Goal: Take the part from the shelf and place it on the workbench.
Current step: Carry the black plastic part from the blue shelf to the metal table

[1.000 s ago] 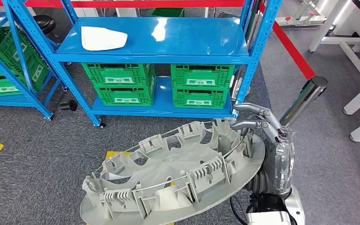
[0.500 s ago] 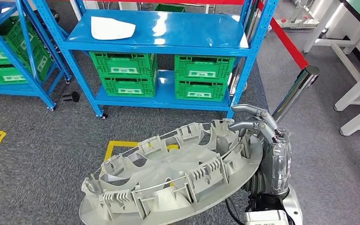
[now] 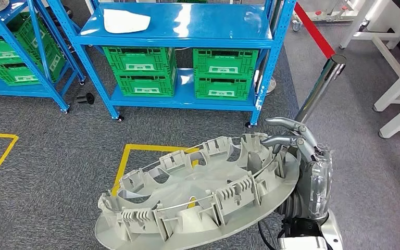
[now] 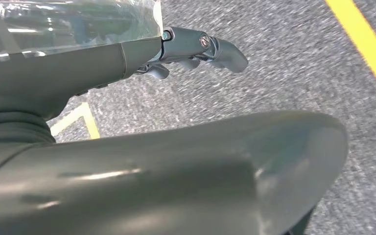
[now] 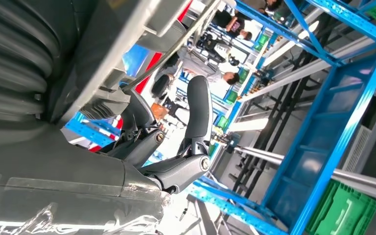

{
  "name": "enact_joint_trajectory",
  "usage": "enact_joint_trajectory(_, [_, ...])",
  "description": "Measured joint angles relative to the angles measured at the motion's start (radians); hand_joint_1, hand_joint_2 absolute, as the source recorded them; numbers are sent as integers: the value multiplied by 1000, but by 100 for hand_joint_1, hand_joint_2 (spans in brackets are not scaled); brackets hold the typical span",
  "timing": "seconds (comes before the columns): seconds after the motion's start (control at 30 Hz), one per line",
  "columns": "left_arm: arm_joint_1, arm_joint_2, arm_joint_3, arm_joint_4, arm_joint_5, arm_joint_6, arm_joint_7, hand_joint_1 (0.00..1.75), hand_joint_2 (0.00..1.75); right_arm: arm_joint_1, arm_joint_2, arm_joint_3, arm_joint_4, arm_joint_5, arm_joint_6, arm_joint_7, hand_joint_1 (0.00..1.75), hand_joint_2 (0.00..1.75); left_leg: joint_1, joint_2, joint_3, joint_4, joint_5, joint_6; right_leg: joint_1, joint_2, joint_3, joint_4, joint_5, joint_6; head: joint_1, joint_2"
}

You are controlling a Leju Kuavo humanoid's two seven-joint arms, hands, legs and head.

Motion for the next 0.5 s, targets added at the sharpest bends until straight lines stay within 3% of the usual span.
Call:
enact_joint_trajectory(0.03, [0,0,0,0,-1,0,0,0,175,0,0,0,0,0,0,0,175,175,2,0,-13,66,-48,-4,0,0,-14,3,9,-2,-6,0])
enact_joint_trajectory(0.07, [-1,0,0,0,-2,0,1,0,175,0,0,0,0,0,0,1,175,175,3,0,-22,129,-78,-6,0,-1,-29,8,18,-2,-11,0])
enact_joint_trajectory(0.1, [-1,0,0,0,-3,0,1,0,175,0,0,0,0,0,0,2,175,175,4,0,-20,171,-82,-8,0,-1,-46,14,27,-1,-14,0])
enact_joint_trajectory(0.13, [-1,0,0,0,-3,0,2,0,175,0,0,0,0,0,0,3,175,175,5,0,-3,182,-64,-9,-1,-1,-64,21,35,1,-18,0])
enact_joint_trajectory(0.2, [-2,1,0,0,-5,1,2,0,175,0,0,0,0,8,1,6,175,175,5,2,77,102,-15,-8,-1,-1,-98,36,49,6,-22,0])
enact_joint_trajectory(0.27, [-7,0,0,0,-7,1,8,0,175,1,0,0,-1,35,6,17,175,175,2,13,171,-36,-23,-1,1,-5,-119,47,60,15,-25,0])
enact_joint_trajectory(0.3, [-11,0,-1,0,-7,0,12,0,175,1,-1,0,-1,55,11,24,175,175,-1,17,198,-84,-37,6,3,-9,-124,49,66,21,-25,0])
enact_joint_trajectory(0.33, [-14,0,-1,0,-8,-1,17,0,175,0,-1,0,-1,74,16,32,175,175,-5,18,208,-111,-48,15,3,-15,-126,49,72,27,-25,0])
enact_joint_trajectory(0.4, [-15,0,-1,0,-8,-2,24,0,175,0,-2,0,-1,100,22,43,175,175,-6,10,201,-120,-38,33,0,-22,-128,49,76,40,-24,0])
enact_joint_trajectory(0.43, [-14,0,-1,0,-8,-3,27,0,175,0,-2,0,-1,106,23,48,175,175,-4,5,198,-121,-30,41,-1,-18,-134,64,61,46,-22,0])
enact_joint_trajectory(0.5, [-14,0,-2,0,-8,-4,29,0,175,0,-4,0,-1,110,25,54,175,175,-2,-4,189,-123,-14,52,-3,-3,-168,154,-7,55,-14,0])
